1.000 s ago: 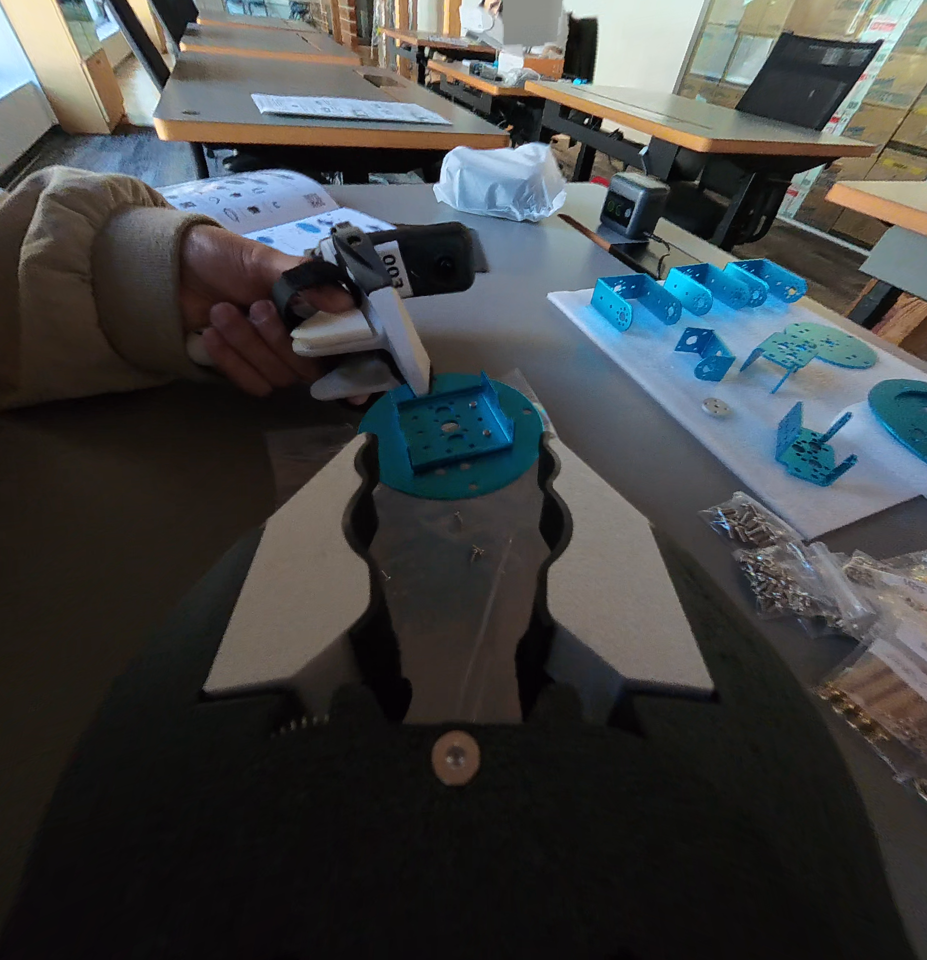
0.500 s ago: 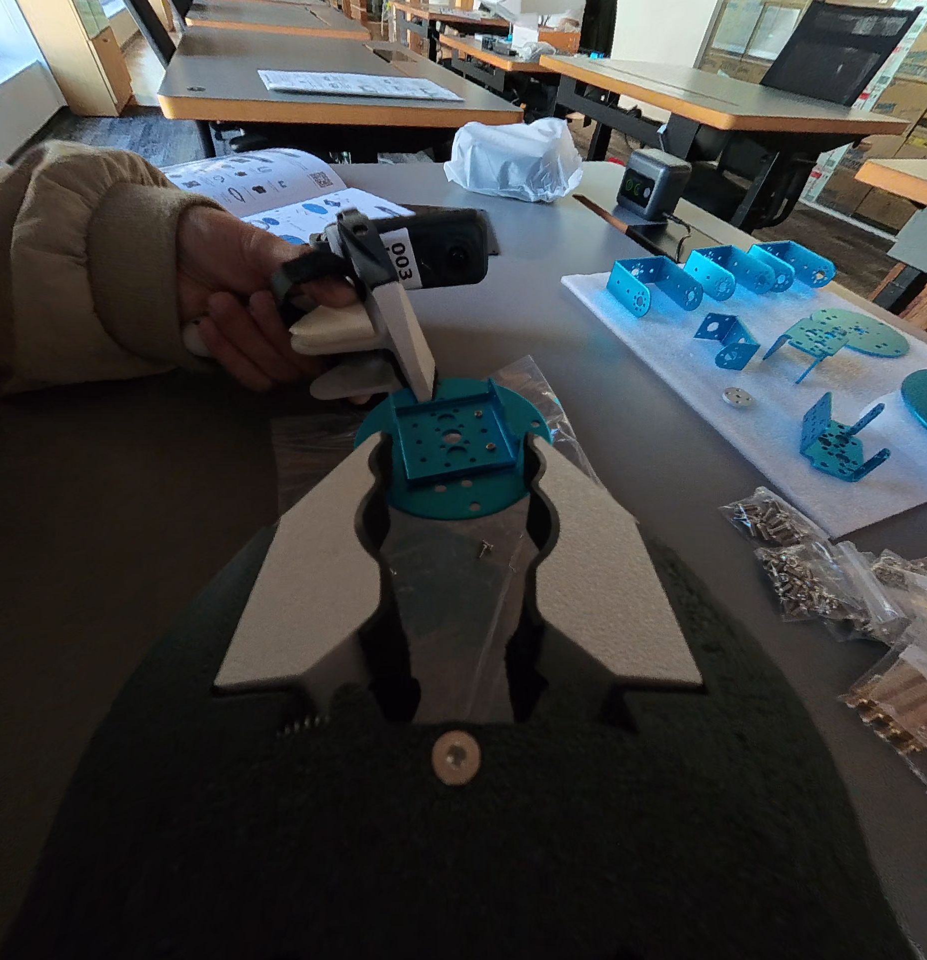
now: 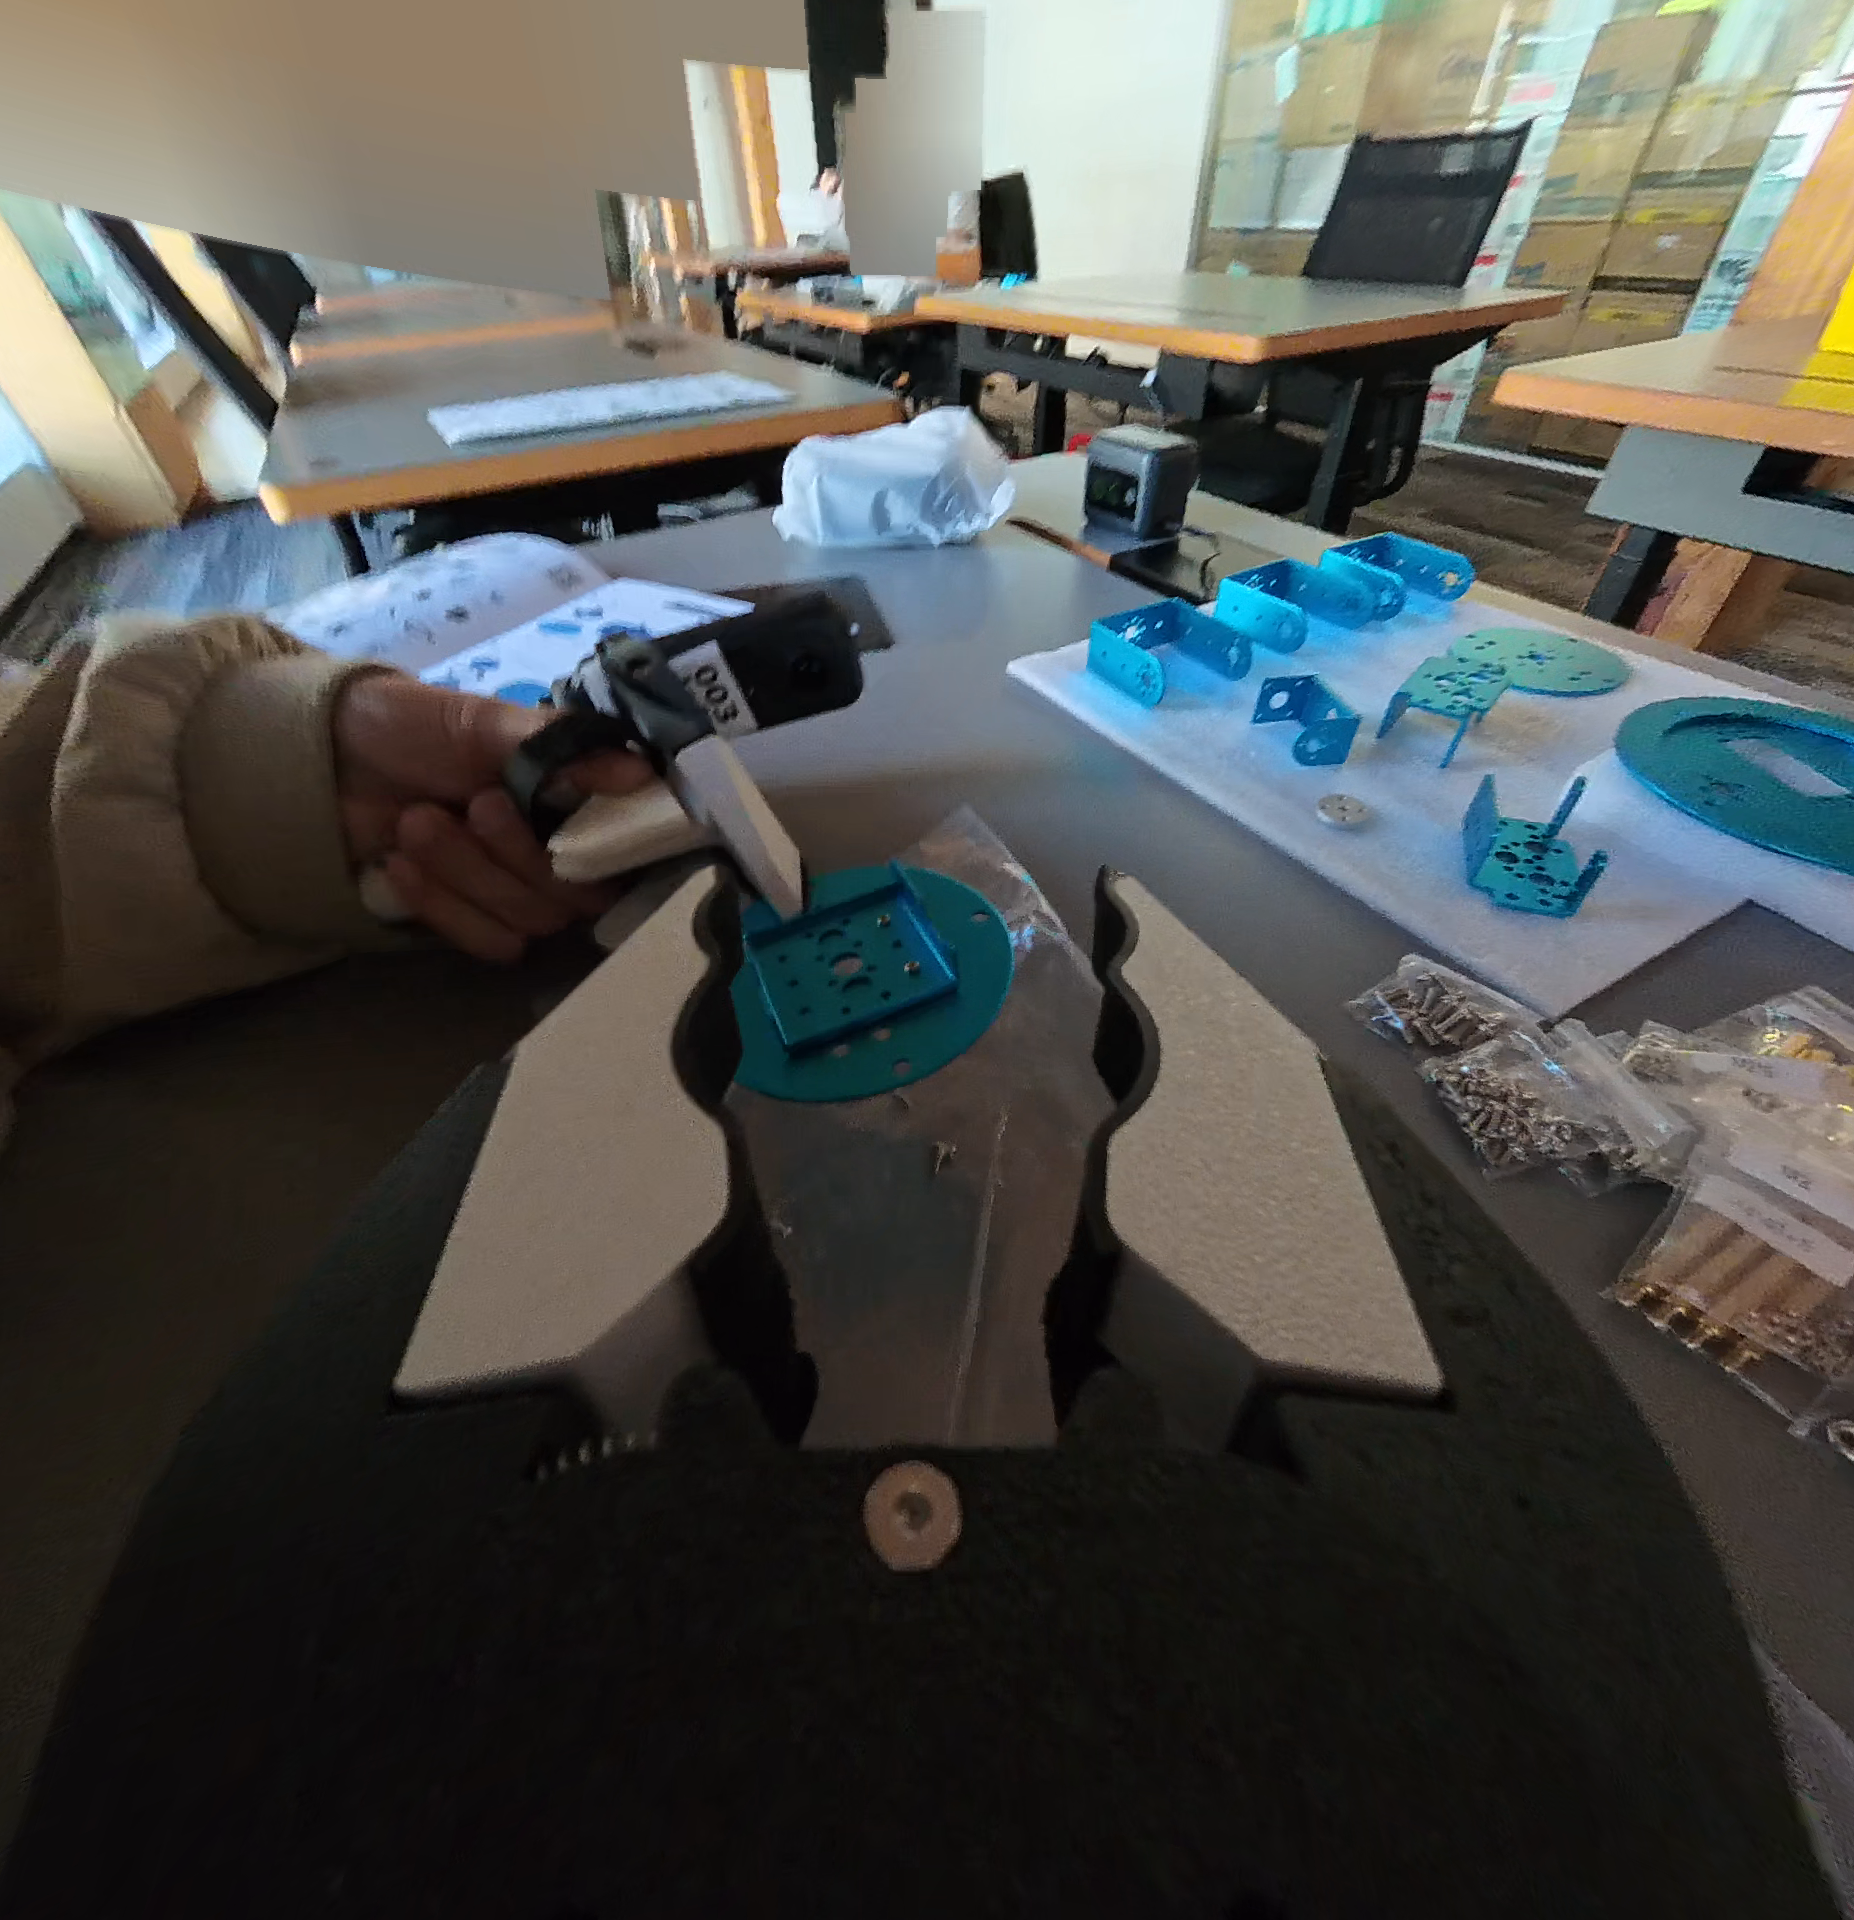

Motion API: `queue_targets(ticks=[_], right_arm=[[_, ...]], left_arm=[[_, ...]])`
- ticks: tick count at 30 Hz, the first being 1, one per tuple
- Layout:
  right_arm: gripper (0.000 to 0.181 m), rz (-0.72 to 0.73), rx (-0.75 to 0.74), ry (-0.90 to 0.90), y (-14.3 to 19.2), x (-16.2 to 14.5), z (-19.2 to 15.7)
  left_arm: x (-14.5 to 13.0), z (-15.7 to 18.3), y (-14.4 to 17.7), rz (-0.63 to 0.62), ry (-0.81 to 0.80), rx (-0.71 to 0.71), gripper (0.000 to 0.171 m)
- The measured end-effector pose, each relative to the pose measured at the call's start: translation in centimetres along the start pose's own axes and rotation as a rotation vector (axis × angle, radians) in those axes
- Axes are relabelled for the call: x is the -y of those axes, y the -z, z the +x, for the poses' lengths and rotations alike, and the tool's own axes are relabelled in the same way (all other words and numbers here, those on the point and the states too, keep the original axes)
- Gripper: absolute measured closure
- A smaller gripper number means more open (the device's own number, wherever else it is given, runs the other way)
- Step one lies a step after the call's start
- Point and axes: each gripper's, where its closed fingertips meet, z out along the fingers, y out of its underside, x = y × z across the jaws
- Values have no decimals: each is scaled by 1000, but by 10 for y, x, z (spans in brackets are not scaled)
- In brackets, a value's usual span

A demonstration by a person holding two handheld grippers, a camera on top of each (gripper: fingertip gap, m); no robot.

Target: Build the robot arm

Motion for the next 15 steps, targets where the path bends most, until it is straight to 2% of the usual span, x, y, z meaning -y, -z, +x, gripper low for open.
queue_targets(ticks=[6,15], right_arm=[[127,39,-51,-147,4,0,20],[135,62,11,-298,8,1,22]], left_arm=[[3,-1,3,15,-2,10,171],[0,2,1,7,-14,7,171]])
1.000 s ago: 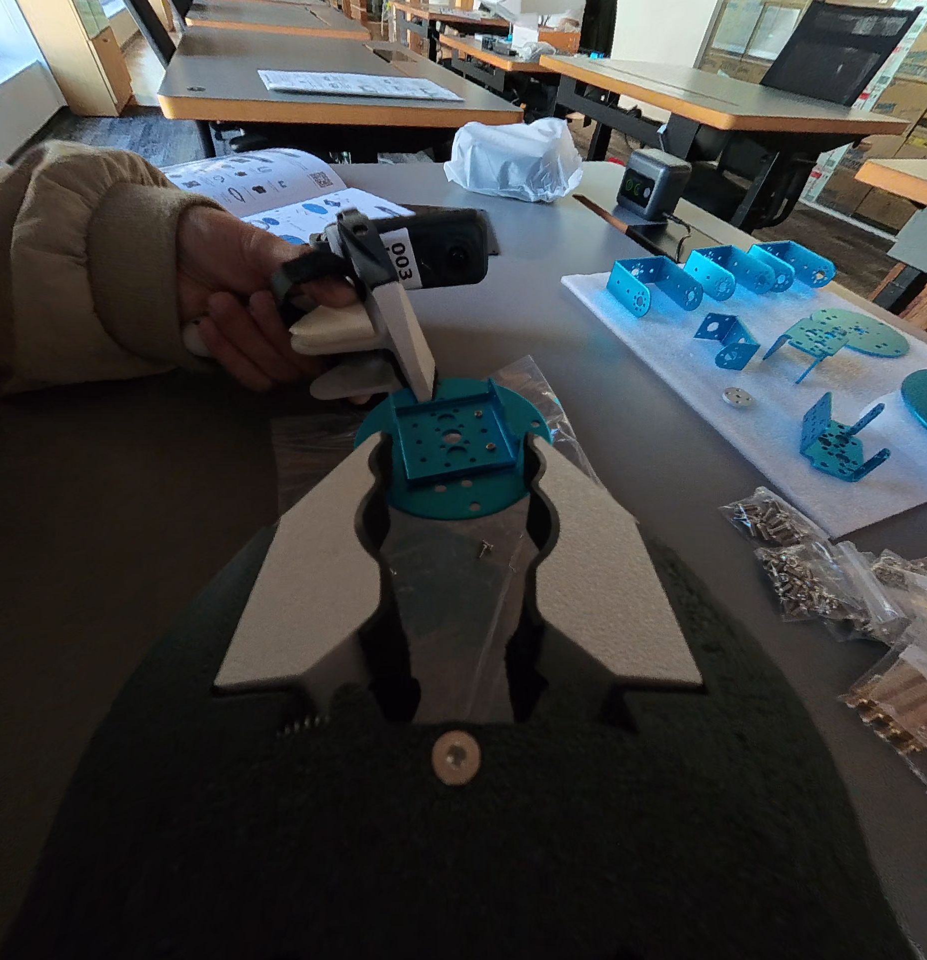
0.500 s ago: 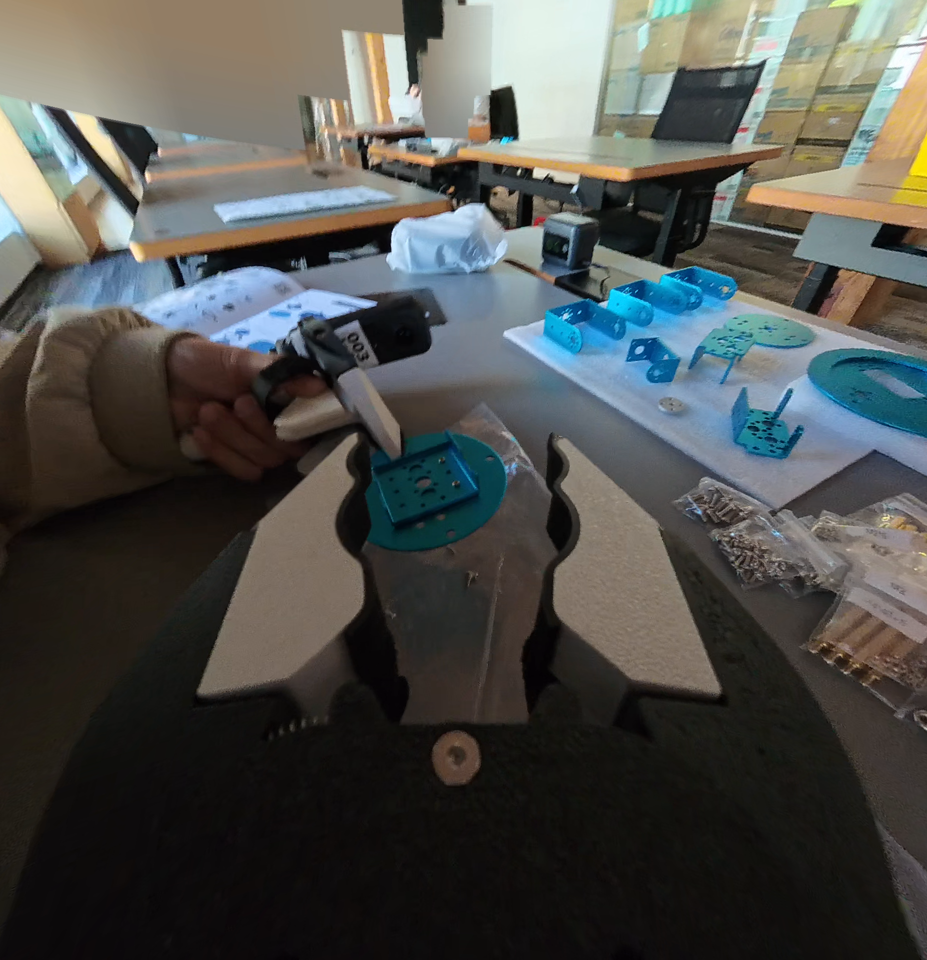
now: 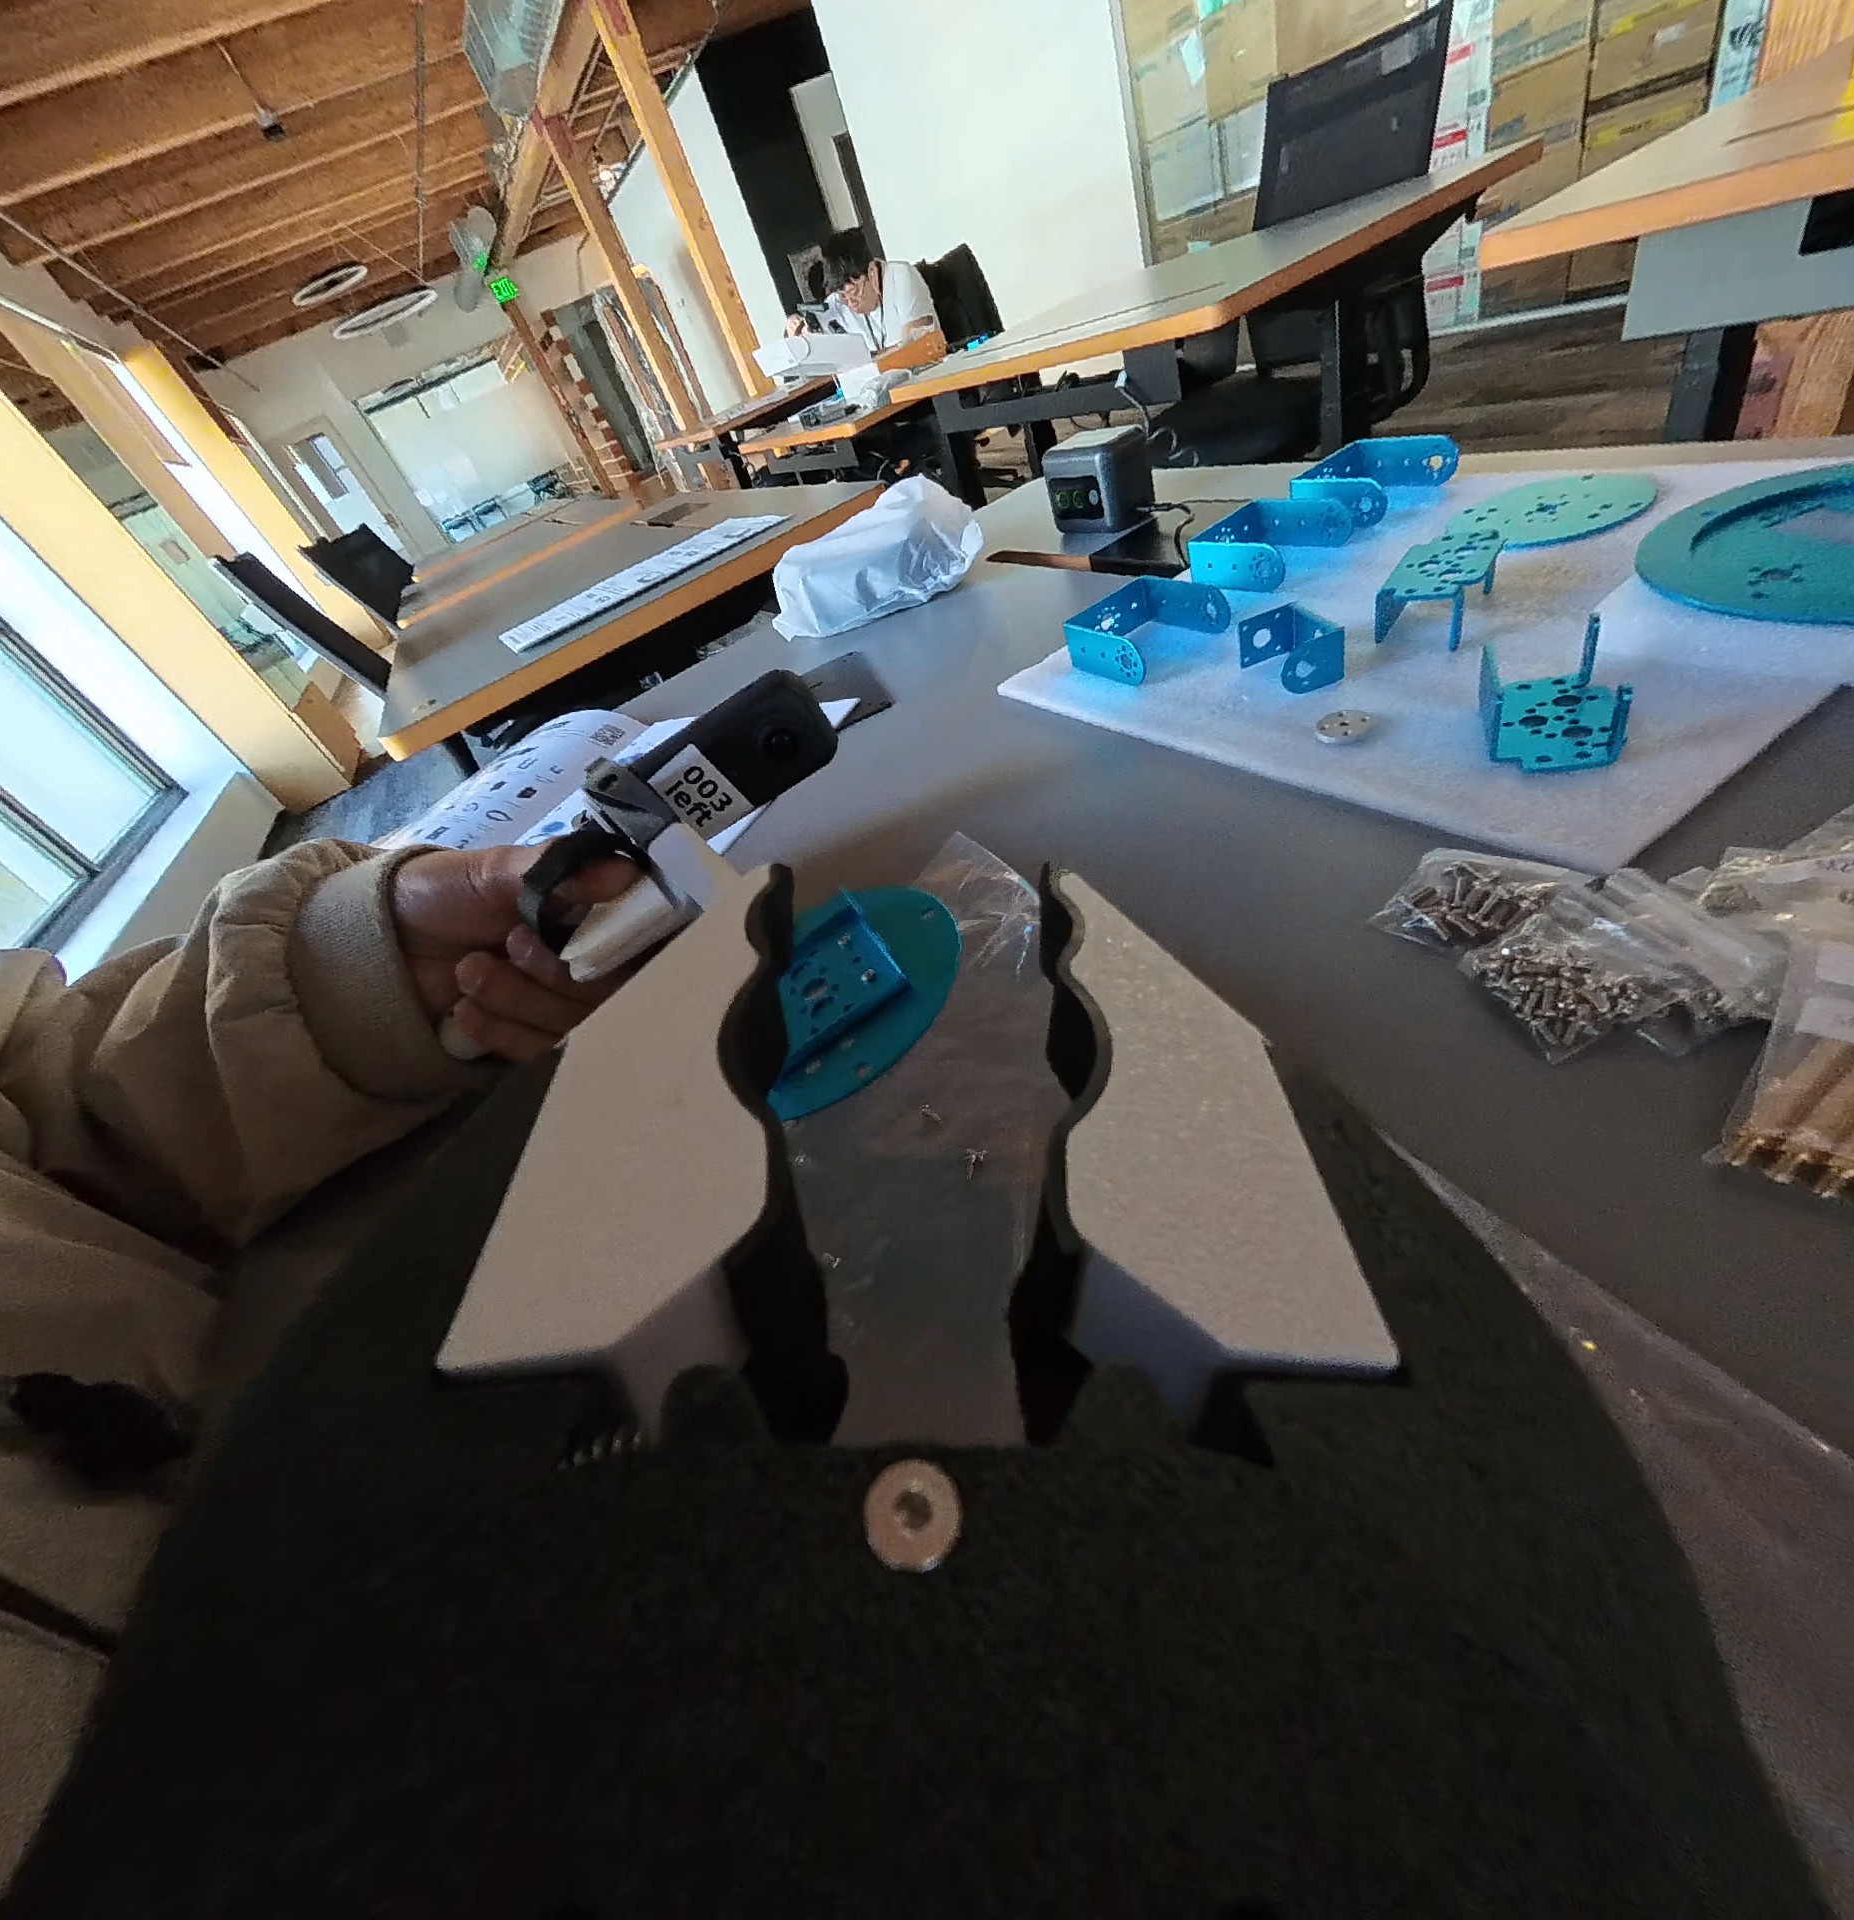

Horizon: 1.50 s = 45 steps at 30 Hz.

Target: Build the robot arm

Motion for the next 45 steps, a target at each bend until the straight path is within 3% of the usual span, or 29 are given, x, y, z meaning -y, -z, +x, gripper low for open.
queue_targets(ticks=[13,40,45], right_arm=[[146,10,74,-226,7,1,7],[155,1,85,-244,12,-1,6],[152,18,90,-166,10,0,2]], left_arm=[[1,3,1,5,8,-18,171],[3,2,2,14,24,-28,171],[4,6,3,20,20,-35,171]])
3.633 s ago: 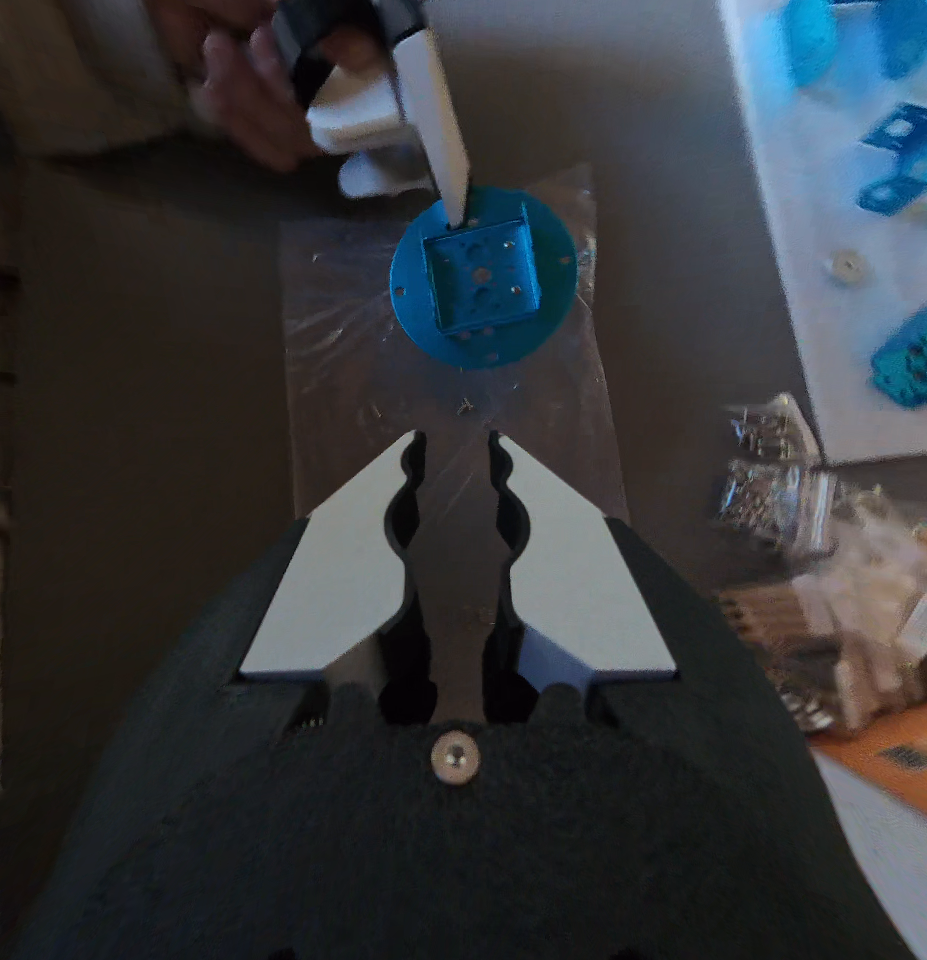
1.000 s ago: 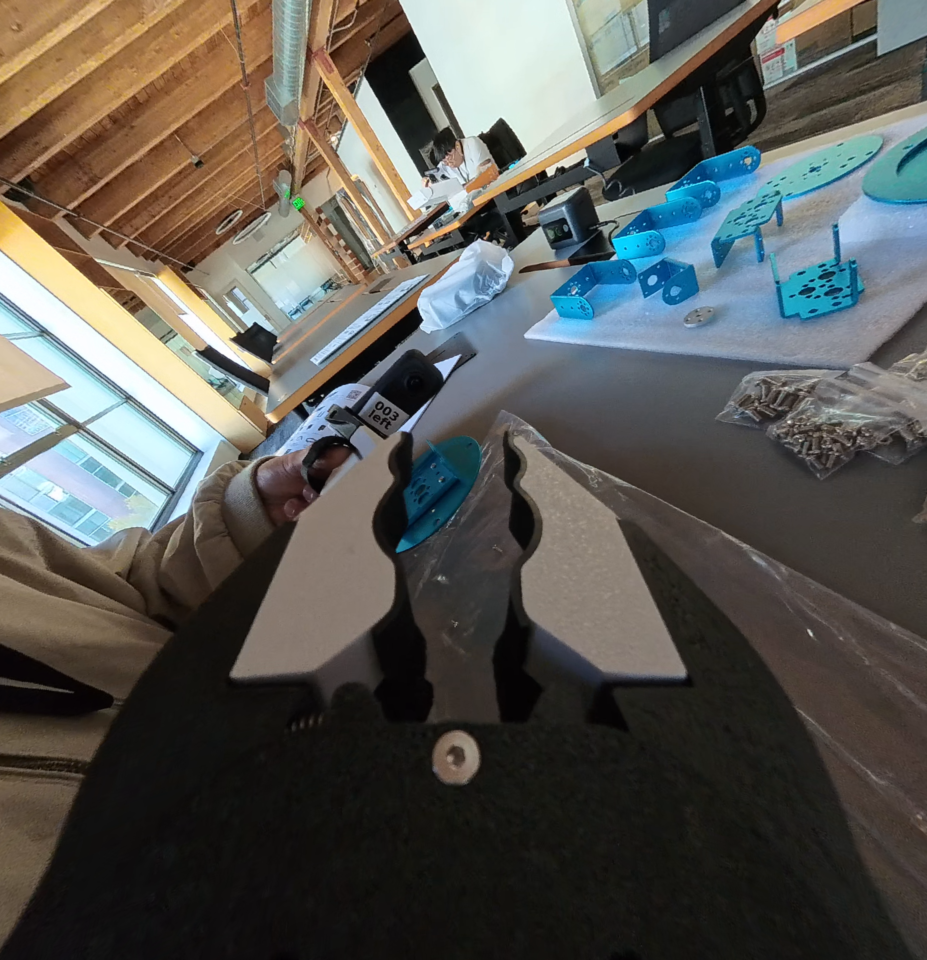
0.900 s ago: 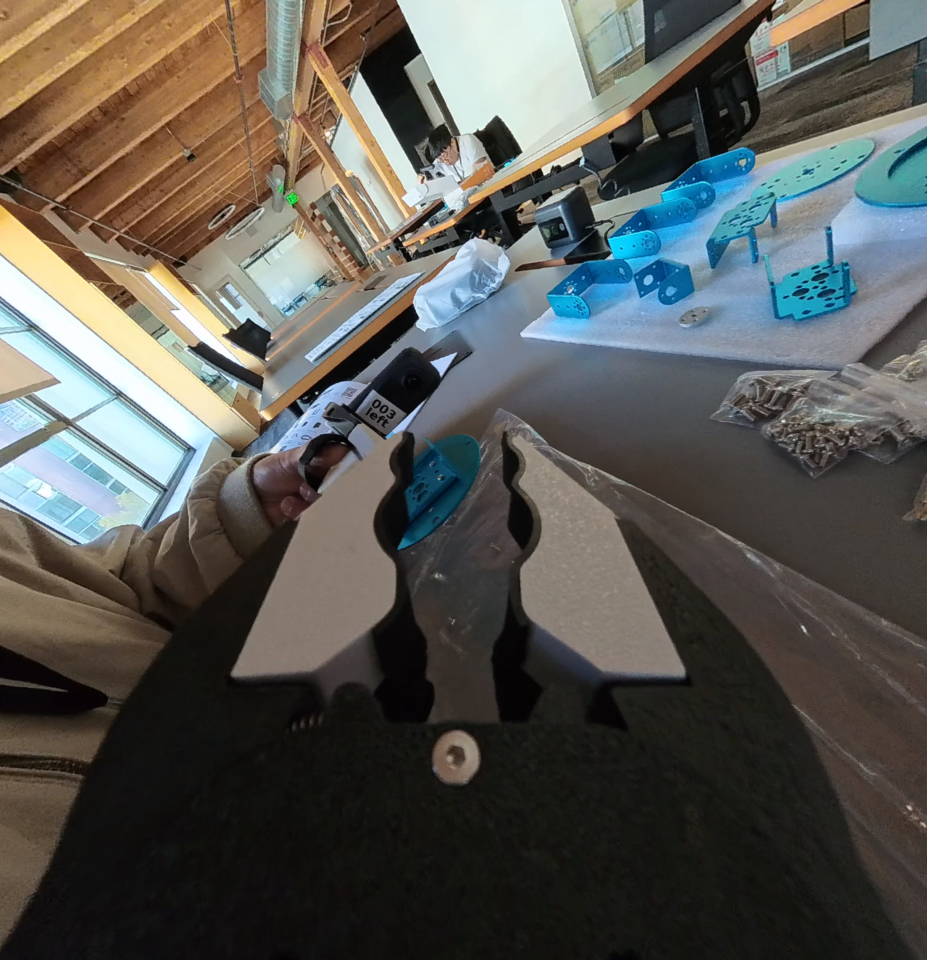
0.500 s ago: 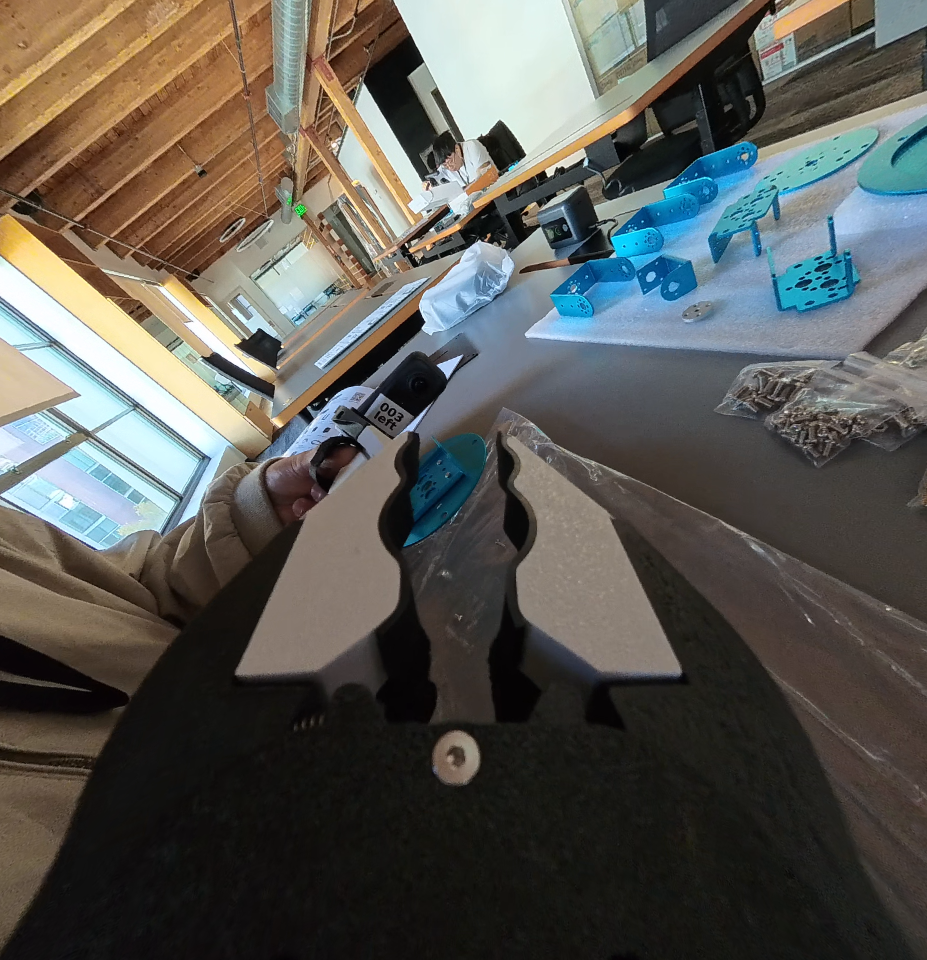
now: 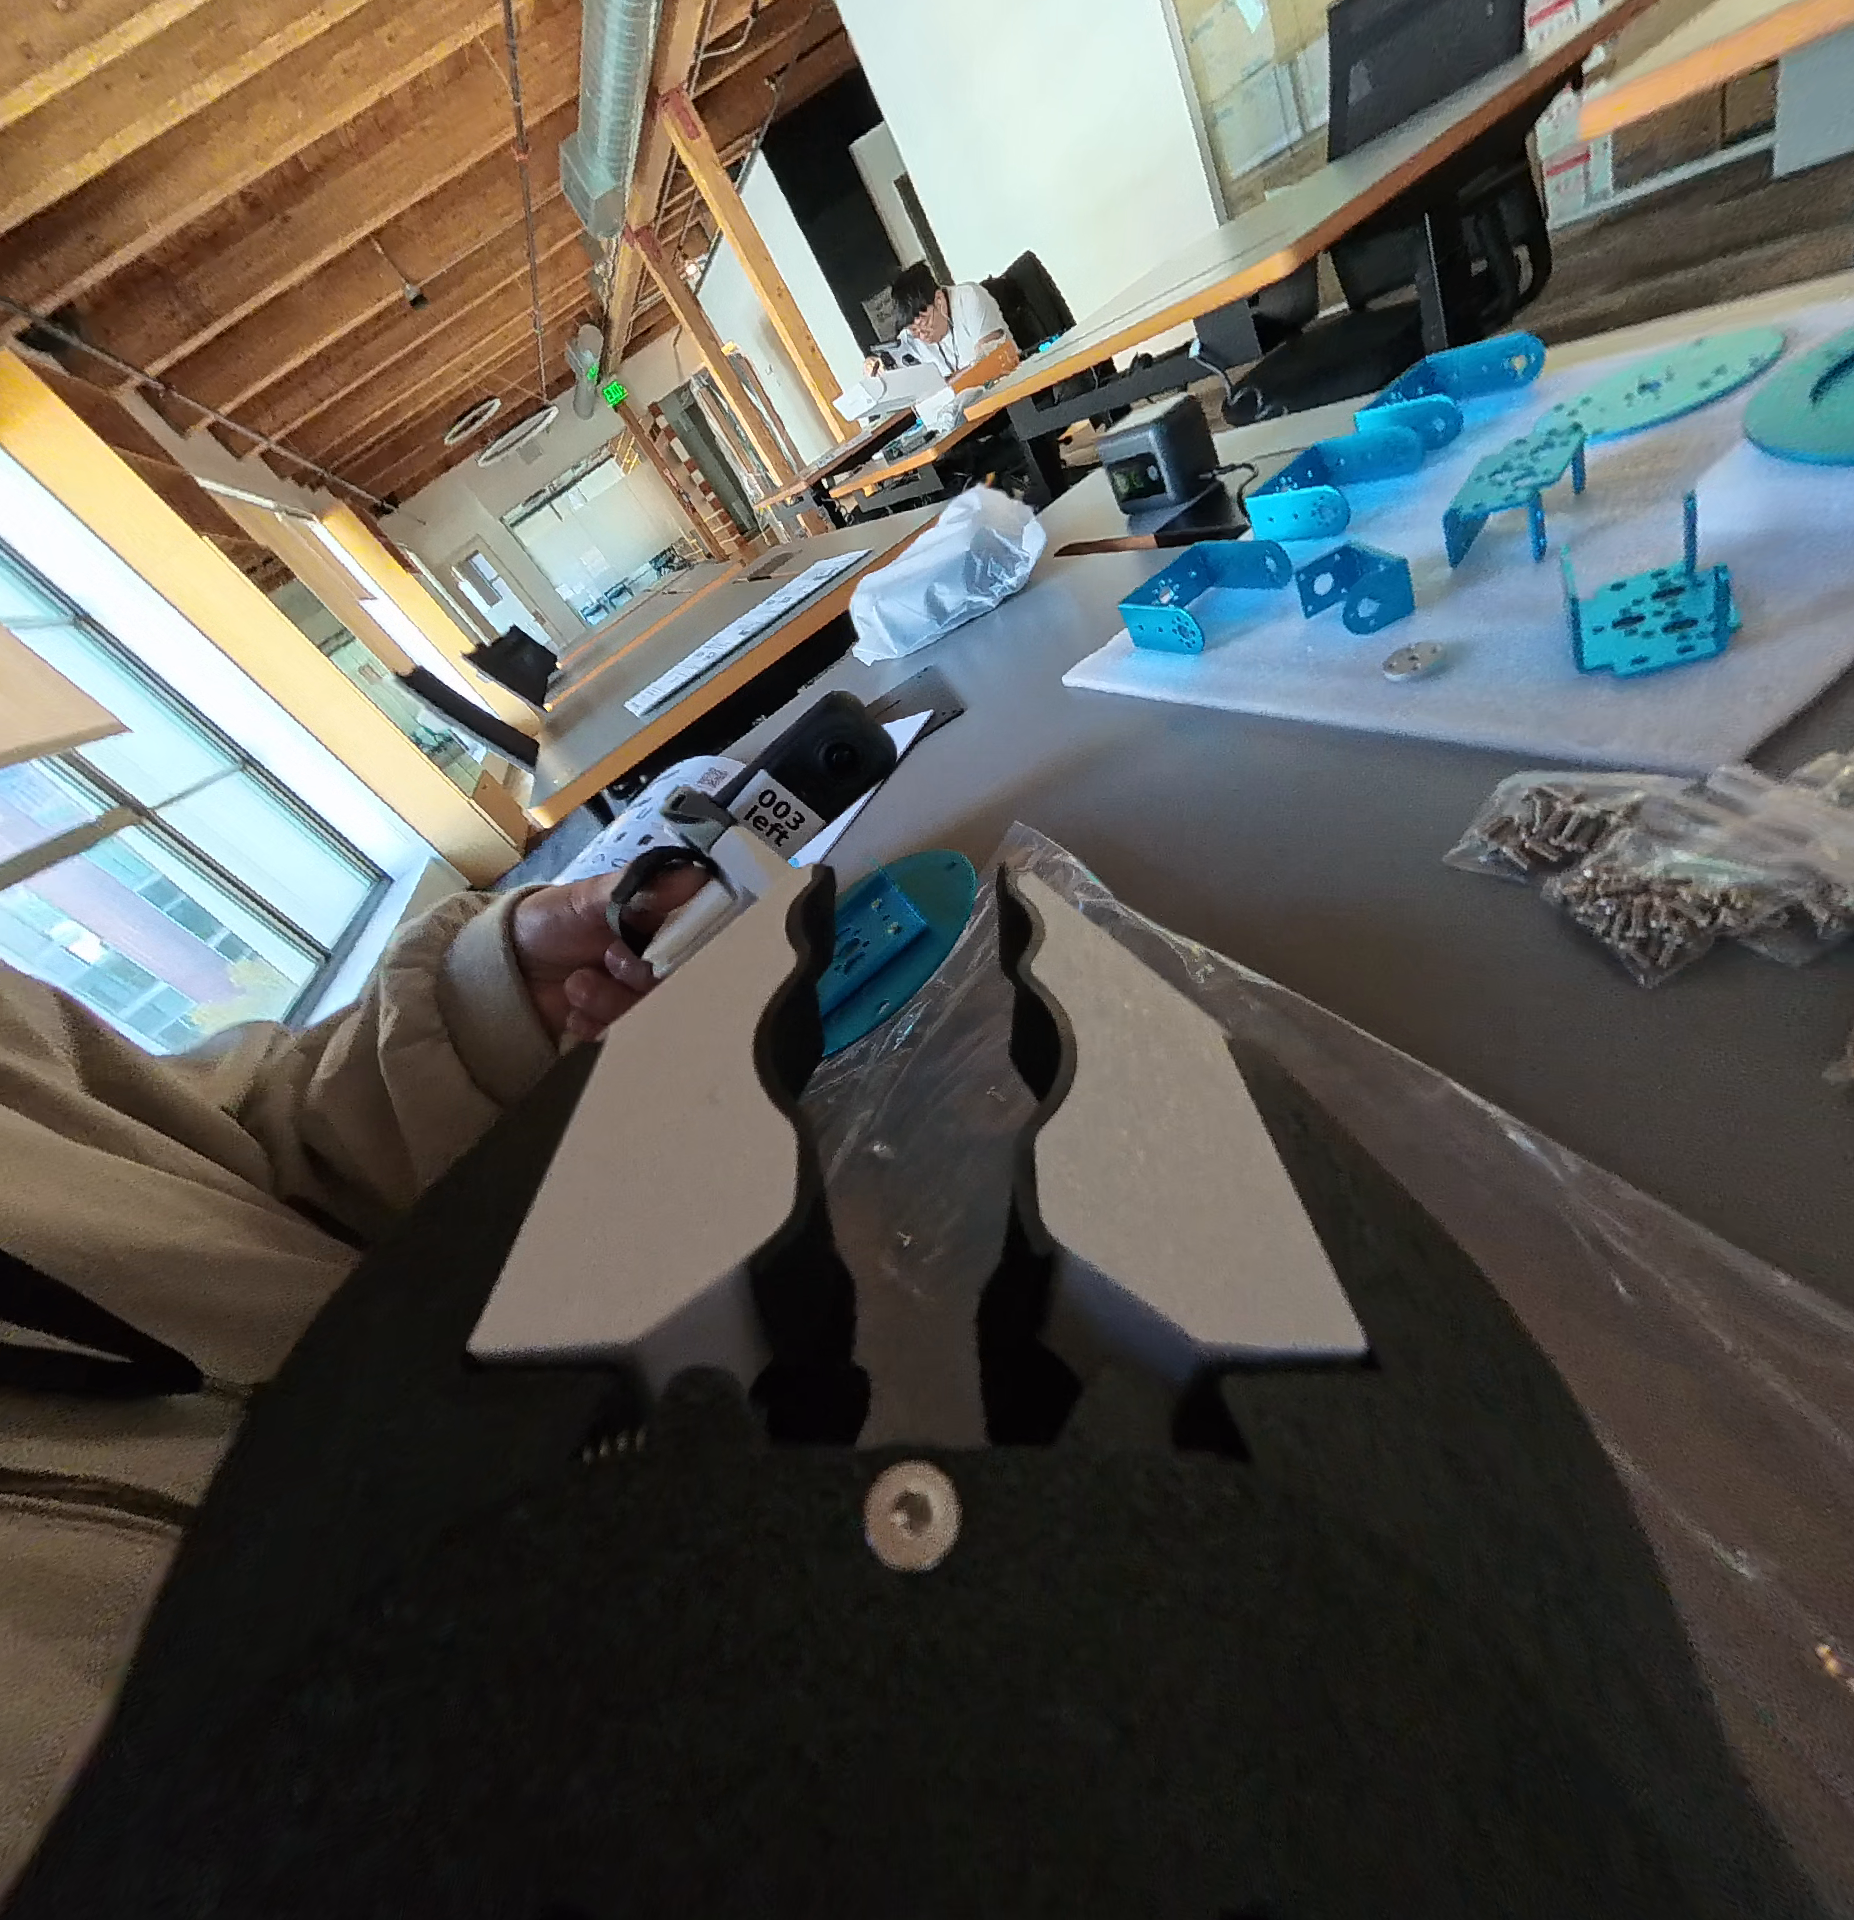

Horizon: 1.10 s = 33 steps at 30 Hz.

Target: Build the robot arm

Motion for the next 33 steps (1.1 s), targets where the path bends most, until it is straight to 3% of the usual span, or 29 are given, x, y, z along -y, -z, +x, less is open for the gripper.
queue_targets(ticks=[3,6,9,11,16,25,27,30,33], right_arm=[[147,-18,-5,121,-2,-3,-6],[141,-147,3,398,-2,-22,-17],[108,-223,-31,621,-6,-41,-20],[106,-259,-128,682,-12,-49,-10],[101,-271,-171,649,-24,-55,-9],[114,-272,-206,700,-16,-52,-4],[125,-308,-247,684,-7,-51,6],[160,-357,-154,573,5,-57,-1],[167,-516,-70,565,12,-85,-4]], left_arm=[[0,3,0,1,1,-4,171],[0,5,0,0,-1,-9,171],[1,6,1,4,-3,-8,171],[1,5,0,3,0,-7,171],[-7,9,-5,-25,26,-41,171],[-2,8,-1,-4,1,-19,171],[4,3,3,22,-31,23,171],[11,-9,12,51,-92,125,171],[13,-11,14,58,-107,147,171]])
